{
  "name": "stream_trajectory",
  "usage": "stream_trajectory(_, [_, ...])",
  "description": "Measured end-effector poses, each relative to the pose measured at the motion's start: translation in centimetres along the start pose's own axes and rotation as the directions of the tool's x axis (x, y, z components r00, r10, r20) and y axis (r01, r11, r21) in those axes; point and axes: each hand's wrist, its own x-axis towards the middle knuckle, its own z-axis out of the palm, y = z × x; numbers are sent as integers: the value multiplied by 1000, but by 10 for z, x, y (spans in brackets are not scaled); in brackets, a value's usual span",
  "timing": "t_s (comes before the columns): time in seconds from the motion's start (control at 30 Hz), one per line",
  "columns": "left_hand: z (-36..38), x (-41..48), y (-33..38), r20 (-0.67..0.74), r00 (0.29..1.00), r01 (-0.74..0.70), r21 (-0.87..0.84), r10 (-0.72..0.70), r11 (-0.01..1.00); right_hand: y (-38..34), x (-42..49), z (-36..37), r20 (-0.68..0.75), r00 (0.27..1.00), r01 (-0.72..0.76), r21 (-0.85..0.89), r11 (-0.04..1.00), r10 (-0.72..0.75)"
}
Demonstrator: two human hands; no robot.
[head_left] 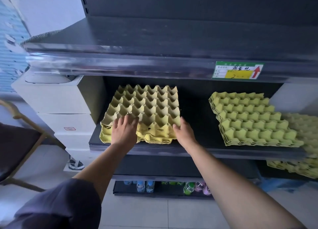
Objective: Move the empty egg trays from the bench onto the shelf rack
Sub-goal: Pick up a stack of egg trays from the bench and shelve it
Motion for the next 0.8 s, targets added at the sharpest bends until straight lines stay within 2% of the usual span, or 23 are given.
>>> stream_trajectory(0.2, [-26,5,52,-122,983,-139,-31,134,990,12,-10,-34,-108,961,219,-272,937,-256])
stream_trajectory(0.3, [-40,10,91,-180,959,-224,-7,219,975,28,-15,-71,-157,903,294,-451,843,-399])
stream_trajectory(0.4, [-53,14,138,-227,936,-275,-4,267,961,48,-20,-114,-197,832,341,-555,759,-518])
stream_trajectory(0.57, [-74,14,250,-330,869,-384,21,369,923,106,-35,-211,-288,746,294,-667,684,-601])
stream_trajectory(0.67, [-87,9,328,-364,826,-461,4,431,888,150,-48,-275,-306,746,216,-729,649,-591])
stream_trajectory(0.8, [-94,4,430,-348,781,-575,-77,519,814,213,-62,-353,-352,778,125,-726,677,-521])
